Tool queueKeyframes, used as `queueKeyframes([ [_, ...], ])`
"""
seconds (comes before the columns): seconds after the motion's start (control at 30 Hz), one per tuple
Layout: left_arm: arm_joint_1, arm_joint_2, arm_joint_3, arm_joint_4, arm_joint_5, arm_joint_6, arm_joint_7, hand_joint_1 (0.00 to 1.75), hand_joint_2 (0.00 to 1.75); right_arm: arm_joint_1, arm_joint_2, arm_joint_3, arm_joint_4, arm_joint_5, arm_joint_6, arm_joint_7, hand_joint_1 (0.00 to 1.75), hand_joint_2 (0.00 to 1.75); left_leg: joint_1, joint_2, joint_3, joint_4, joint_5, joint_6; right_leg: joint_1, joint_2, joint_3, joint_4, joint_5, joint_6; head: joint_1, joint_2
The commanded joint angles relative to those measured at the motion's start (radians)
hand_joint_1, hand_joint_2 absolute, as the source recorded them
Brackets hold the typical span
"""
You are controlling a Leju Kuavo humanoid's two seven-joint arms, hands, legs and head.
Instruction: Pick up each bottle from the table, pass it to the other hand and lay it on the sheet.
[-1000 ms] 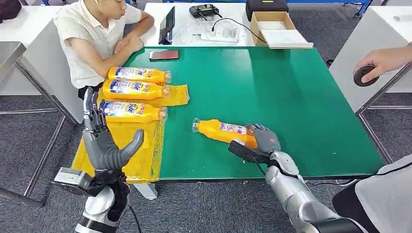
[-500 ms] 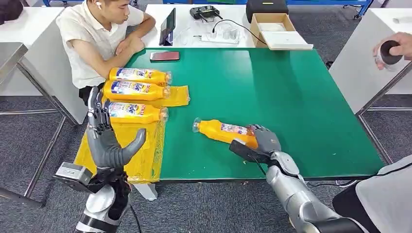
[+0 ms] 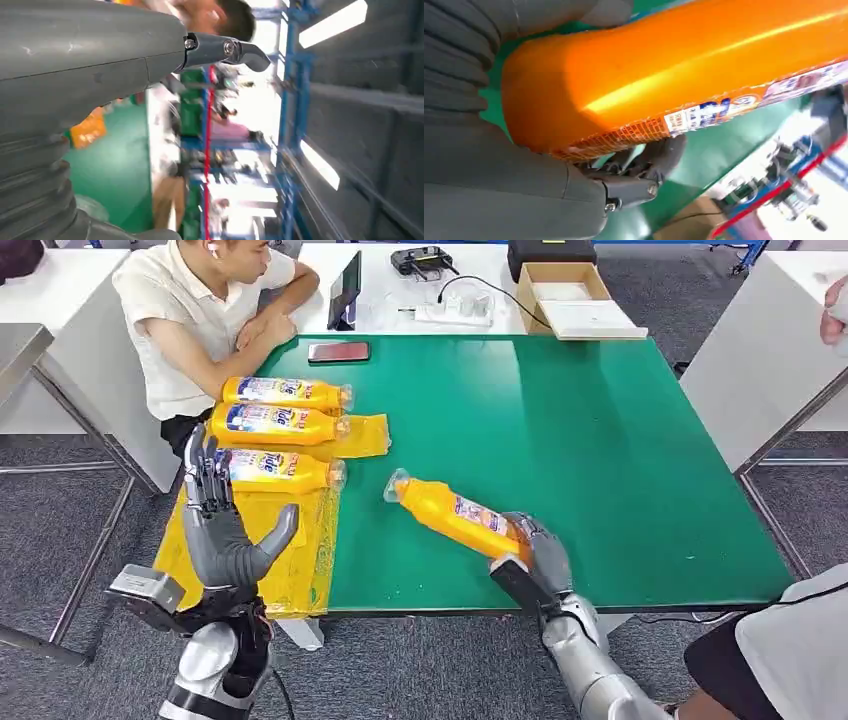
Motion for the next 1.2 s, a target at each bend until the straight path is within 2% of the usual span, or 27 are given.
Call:
queueKeyframes([
  [0.03, -0.035, -0.021, 0.062, 0.155, 0.053, 0.154, 0.049, 0.0, 1.75, 0.168, 0.032, 0.005, -0.39, -0.144, -0.053, 0.014, 1.47, 1.75, 0.001, -0.002, -0.002, -0.001, 0.0, -0.002, 0.001, -0.003, -0.001, 0.0, -0.001, -0.002, 0.0, 0.0],
  [0.07, -0.031, -0.02, 0.055, 0.162, 0.06, 0.143, 0.058, 0.0, 1.75, 0.175, 0.027, 0.007, -0.398, -0.144, -0.061, 0.015, 1.57, 1.75, 0.0, -0.001, -0.003, -0.001, 0.0, -0.001, 0.0, -0.002, -0.002, 0.0, -0.001, -0.002, 0.0, 0.0],
  [0.13, -0.029, -0.023, 0.052, 0.164, 0.059, 0.144, 0.058, 0.0, 1.75, 0.176, 0.025, 0.008, -0.399, -0.145, -0.061, 0.014, 1.57, 1.75, 0.001, -0.001, -0.005, -0.001, 0.0, -0.002, 0.001, -0.002, -0.004, 0.0, -0.001, -0.002, 0.0, 0.0],
  [0.17, -0.029, -0.023, 0.052, 0.164, 0.059, 0.144, 0.058, 0.0, 1.75, 0.176, 0.025, 0.008, -0.399, -0.145, -0.061, 0.014, 1.75, 1.75, 0.0, -0.001, -0.005, -0.001, 0.0, -0.001, 0.0, -0.003, -0.004, 0.0, -0.001, -0.001, 0.0, 0.0],
  [0.37, -0.034, -0.024, 0.01, 0.22, 0.183, 0.046, 0.17, 0.0, 1.75, 0.202, 0.014, 0.026, -0.413, -0.162, -0.07, -0.001, 1.75, 1.75, -0.001, -0.002, -0.008, -0.001, 0.001, -0.001, 0.0, -0.003, -0.007, -0.001, 0.0, -0.001, 0.0, 0.0],
  [0.5, -0.016, 0.021, -0.088, 0.252, 0.187, -0.106, 0.212, 0.0, 1.75, 0.243, 0.023, 0.069, -0.522, -0.177, -0.063, -0.013, 1.75, 1.75, 0.0, -0.001, -0.008, -0.001, 0.0, -0.002, 0.001, -0.004, -0.007, -0.001, -0.001, -0.003, 0.0, 0.0],
  [0.77, -0.018, 0.023, -0.087, 0.257, 0.185, -0.11, 0.21, 0.0, 1.75, 0.246, 0.022, 0.072, -0.532, -0.177, -0.066, -0.008, 1.75, 1.75, 0.0, 0.001, -0.01, -0.001, 0.0, -0.002, 0.0, -0.001, -0.01, 0.0, -0.001, -0.002, 0.0, 0.0],
  [0.87, -0.017, 0.041, -0.122, 0.313, 0.282, -0.287, 0.322, 0.0, 1.75, 0.267, 0.027, 0.11, -0.601, -0.182, -0.059, -0.017, 1.75, 1.75, 0.0, -0.001, -0.011, -0.001, 0.0, -0.001, 0.0, -0.002, -0.011, 0.0, -0.001, -0.002, 0.0, 0.0],
  [1.03, -0.027, 0.026, -0.144, 0.367, 0.322, -0.416, 0.29, 0.0, 1.75, 0.273, 0.05, 0.216, -0.651, -0.168, -0.028, -0.01, 1.75, 1.75, 0.0, 0.002, -0.011, 0.0, -0.001, -0.002, 0.0, 0.0, -0.01, 0.0, -0.001, -0.002, 0.0, 0.0],
  [1.2, -0.029, 0.02, -0.151, 0.344, 0.366, -0.49, 0.298, 0.0, 1.75, 0.252, 0.064, 0.295, -0.587, -0.161, -0.007, -0.006, 1.75, 1.75, 0.001, 0.0, -0.011, -0.001, 0.0, -0.002, 0.001, -0.002, -0.011, 0.0, -0.001, -0.003, 0.0, 0.0],
])
